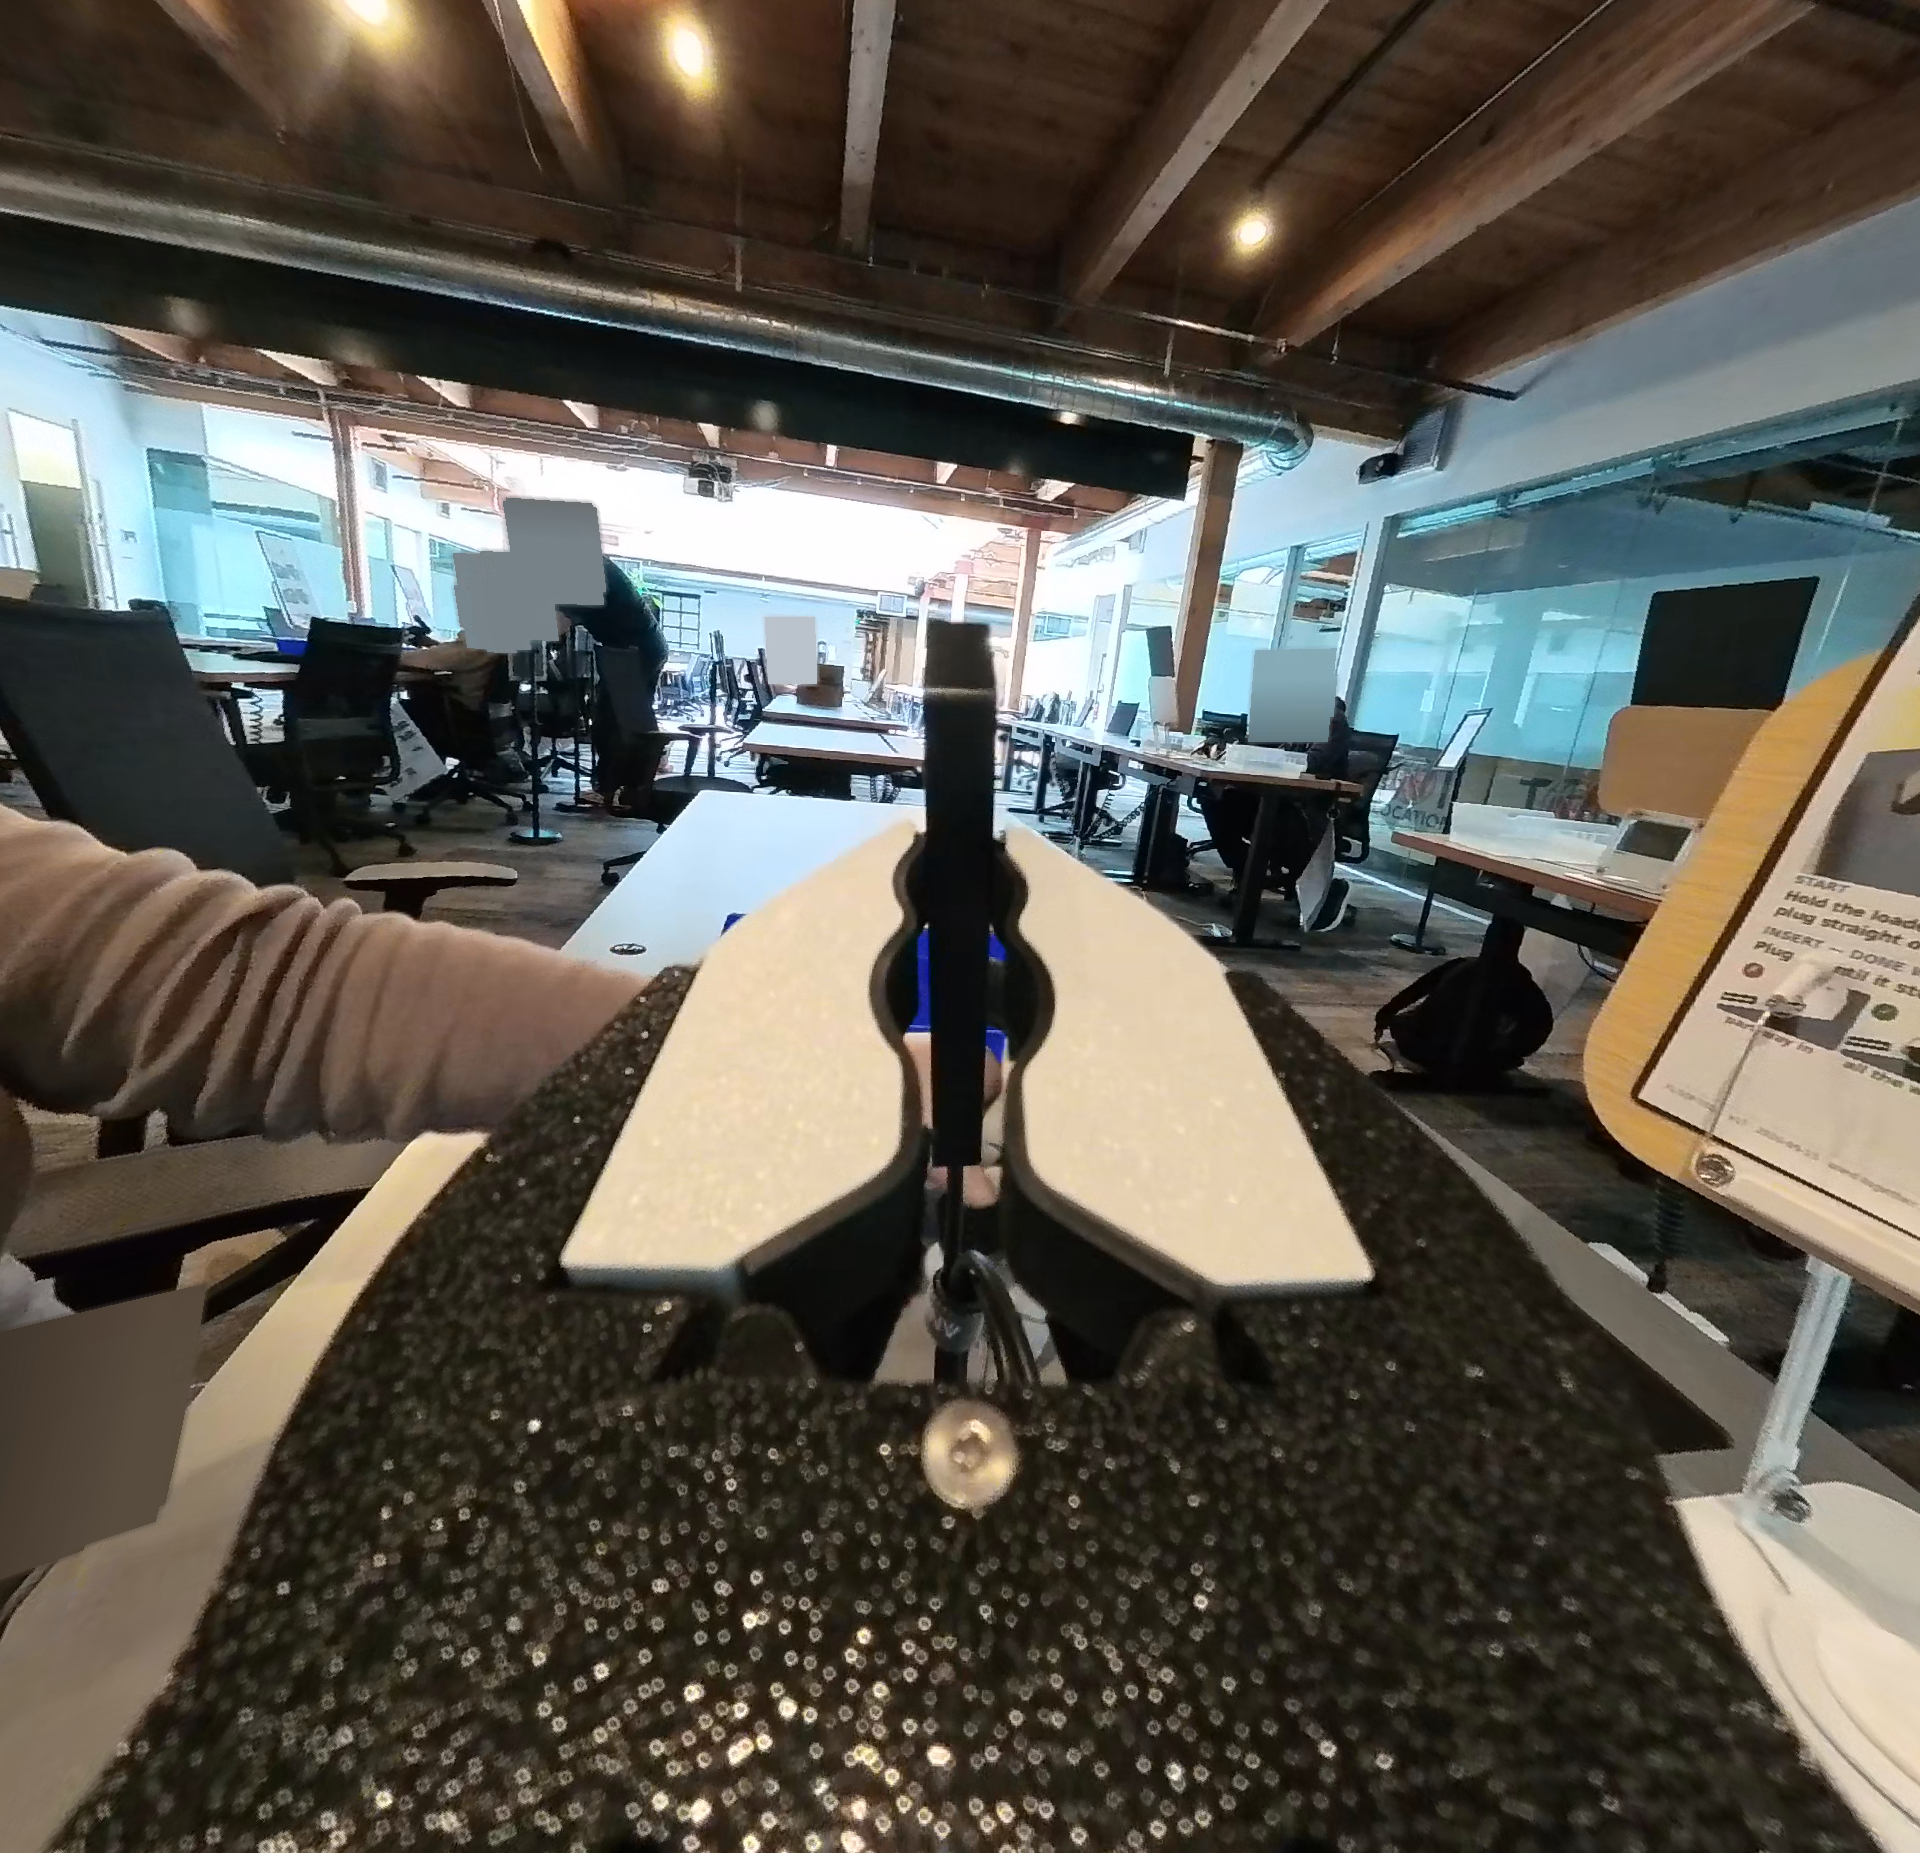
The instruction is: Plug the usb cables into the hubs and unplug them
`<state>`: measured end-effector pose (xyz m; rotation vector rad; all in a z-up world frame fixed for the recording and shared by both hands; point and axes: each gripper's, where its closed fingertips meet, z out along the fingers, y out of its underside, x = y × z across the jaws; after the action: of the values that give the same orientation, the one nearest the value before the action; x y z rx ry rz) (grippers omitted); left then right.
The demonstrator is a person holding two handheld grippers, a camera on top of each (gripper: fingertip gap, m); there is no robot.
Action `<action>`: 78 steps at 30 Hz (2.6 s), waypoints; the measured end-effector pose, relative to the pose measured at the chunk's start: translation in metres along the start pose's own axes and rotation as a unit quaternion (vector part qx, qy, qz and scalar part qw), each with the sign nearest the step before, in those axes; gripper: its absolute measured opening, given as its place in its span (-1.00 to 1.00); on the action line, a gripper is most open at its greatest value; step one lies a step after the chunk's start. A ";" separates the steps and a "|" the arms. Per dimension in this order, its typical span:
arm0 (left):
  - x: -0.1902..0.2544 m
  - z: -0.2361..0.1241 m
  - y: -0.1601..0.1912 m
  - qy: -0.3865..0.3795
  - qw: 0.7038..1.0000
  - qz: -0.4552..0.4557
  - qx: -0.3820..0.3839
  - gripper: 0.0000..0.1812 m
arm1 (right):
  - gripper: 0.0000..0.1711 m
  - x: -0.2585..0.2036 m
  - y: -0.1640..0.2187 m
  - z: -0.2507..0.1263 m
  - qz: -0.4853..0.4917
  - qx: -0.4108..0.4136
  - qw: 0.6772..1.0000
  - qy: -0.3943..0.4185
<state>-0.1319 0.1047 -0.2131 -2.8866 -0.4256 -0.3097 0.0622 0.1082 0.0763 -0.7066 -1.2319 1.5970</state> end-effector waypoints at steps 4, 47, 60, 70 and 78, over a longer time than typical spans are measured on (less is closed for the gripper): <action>0.004 0.002 0.007 -0.029 0.999 0.005 -0.038 -0.67 | -0.89 0.000 0.001 0.001 0.001 -0.002 1.000 -0.001; 0.003 -0.008 0.016 -0.164 0.838 0.511 -0.093 -0.75 | -0.89 0.001 0.001 -0.001 0.005 0.002 1.000 -0.003; 0.007 -0.017 0.012 -0.025 0.949 0.307 0.067 -0.67 | -0.89 0.002 0.005 0.001 0.011 -0.004 1.000 -0.006; 0.016 0.002 0.006 -0.020 0.989 0.126 0.070 -0.46 | -0.89 0.002 0.005 0.001 0.010 -0.006 1.000 -0.004; 0.010 0.005 0.011 -0.095 0.985 0.136 0.045 -0.76 | -0.89 0.004 0.008 0.001 0.015 -0.007 1.000 -0.003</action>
<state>-0.1186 0.0986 -0.2171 -2.8468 -0.0687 0.0285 0.0569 0.1111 0.0699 -0.7327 -1.2437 1.6172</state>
